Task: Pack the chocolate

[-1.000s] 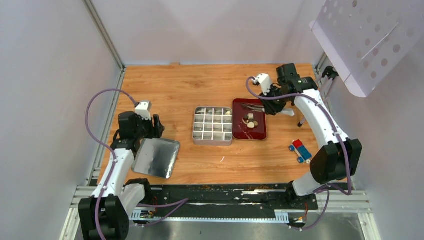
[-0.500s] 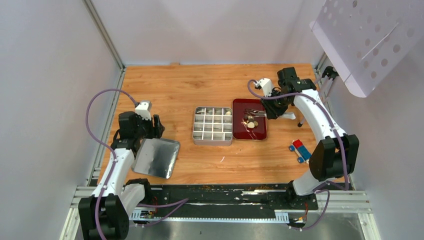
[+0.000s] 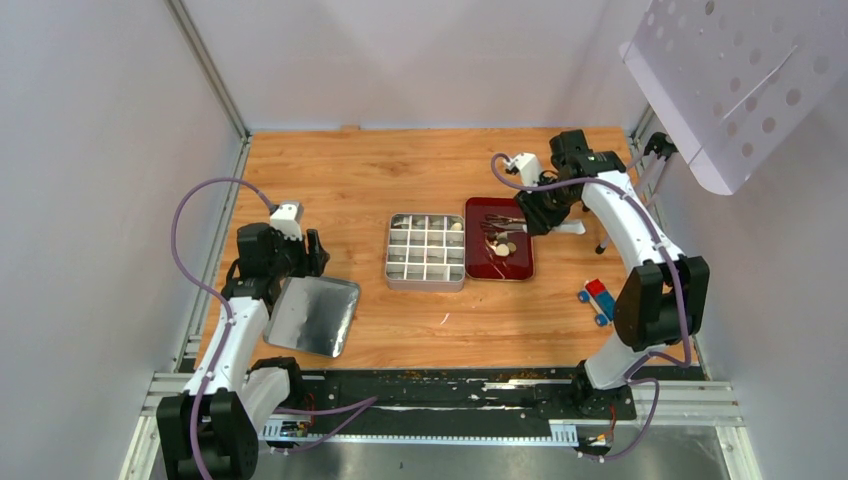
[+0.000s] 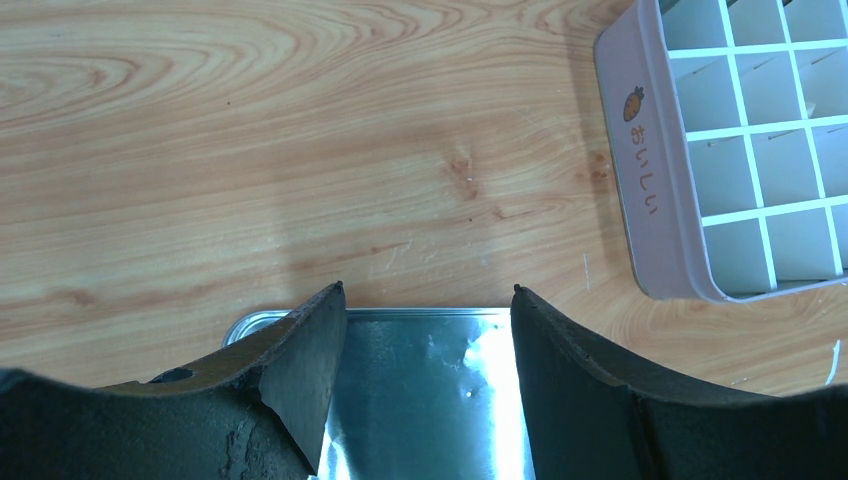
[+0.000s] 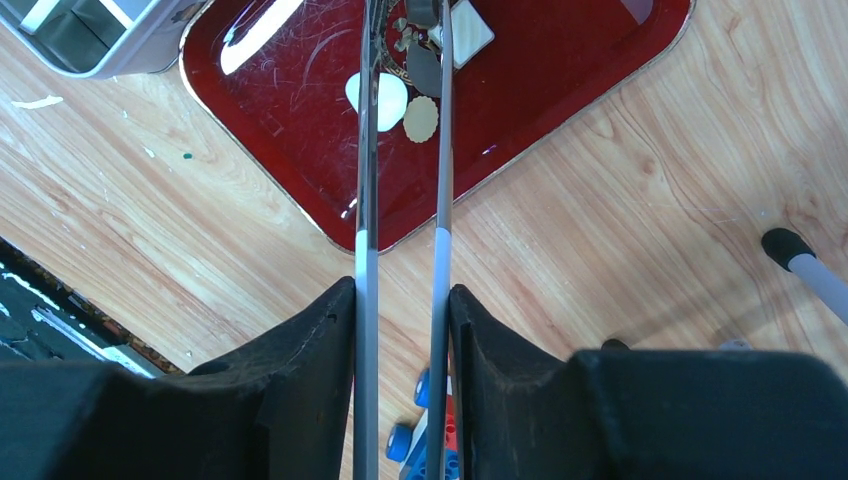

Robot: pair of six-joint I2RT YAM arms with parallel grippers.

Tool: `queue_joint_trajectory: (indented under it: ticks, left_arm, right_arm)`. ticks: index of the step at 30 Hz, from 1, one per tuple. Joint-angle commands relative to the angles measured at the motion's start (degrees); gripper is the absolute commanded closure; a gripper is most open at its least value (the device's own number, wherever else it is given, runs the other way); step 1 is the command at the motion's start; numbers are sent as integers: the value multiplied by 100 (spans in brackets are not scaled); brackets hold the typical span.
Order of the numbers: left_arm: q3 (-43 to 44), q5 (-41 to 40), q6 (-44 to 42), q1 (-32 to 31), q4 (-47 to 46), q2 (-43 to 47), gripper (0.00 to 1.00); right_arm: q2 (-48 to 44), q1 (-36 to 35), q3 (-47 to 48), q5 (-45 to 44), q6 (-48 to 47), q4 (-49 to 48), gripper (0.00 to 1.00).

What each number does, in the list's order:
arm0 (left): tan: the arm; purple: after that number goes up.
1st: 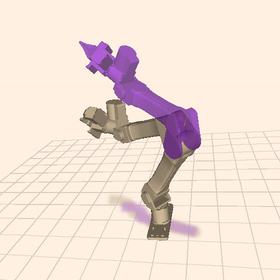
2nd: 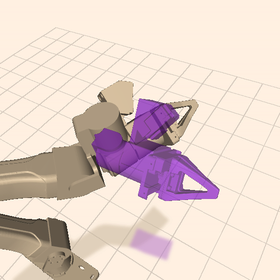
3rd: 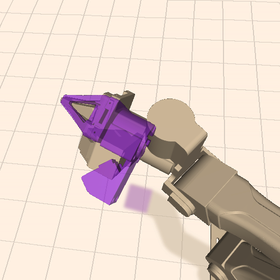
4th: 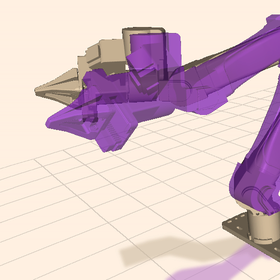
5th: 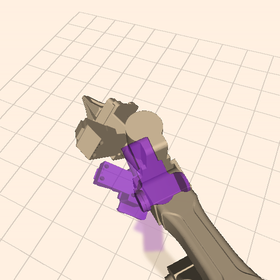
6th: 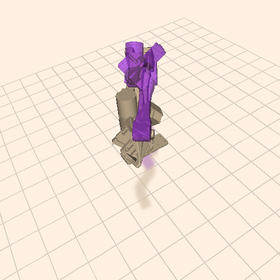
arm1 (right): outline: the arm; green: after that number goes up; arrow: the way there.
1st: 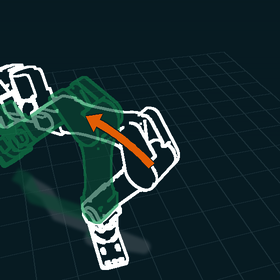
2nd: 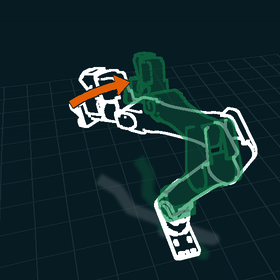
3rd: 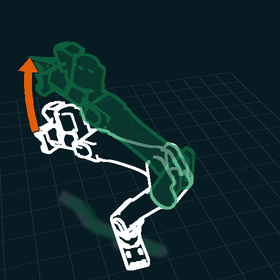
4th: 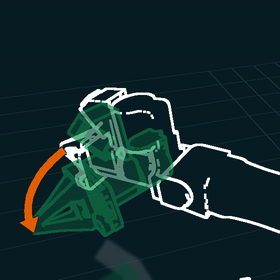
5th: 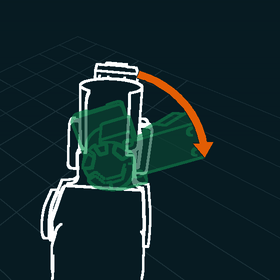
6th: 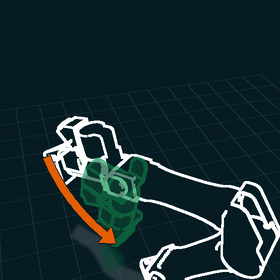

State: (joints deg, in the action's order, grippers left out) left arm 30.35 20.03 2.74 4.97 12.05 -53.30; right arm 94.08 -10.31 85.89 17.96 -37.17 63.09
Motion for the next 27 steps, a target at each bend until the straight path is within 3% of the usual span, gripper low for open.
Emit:
queue_joint_trajectory:
  ticks: [1, 15, 21, 27]
  left_arm:
    - [-22, 5, 36, 49, -213, 102, 30]
    - [-38, 3, 42, 53, -220, 118, 30]
    - [-53, -7, 43, 55, -220, 141, 30]
    - [-53, 5, 42, 47, -211, 136, 30]
  right_arm:
    - [48, 12, 150, 59, -6, -101, 63]
    - [154, -62, -36, -284, -109, -207, 64]
    - [173, -156, 94, -229, -91, -197, 79]
    - [-37, -165, 629, 22, 111, 10, 82]
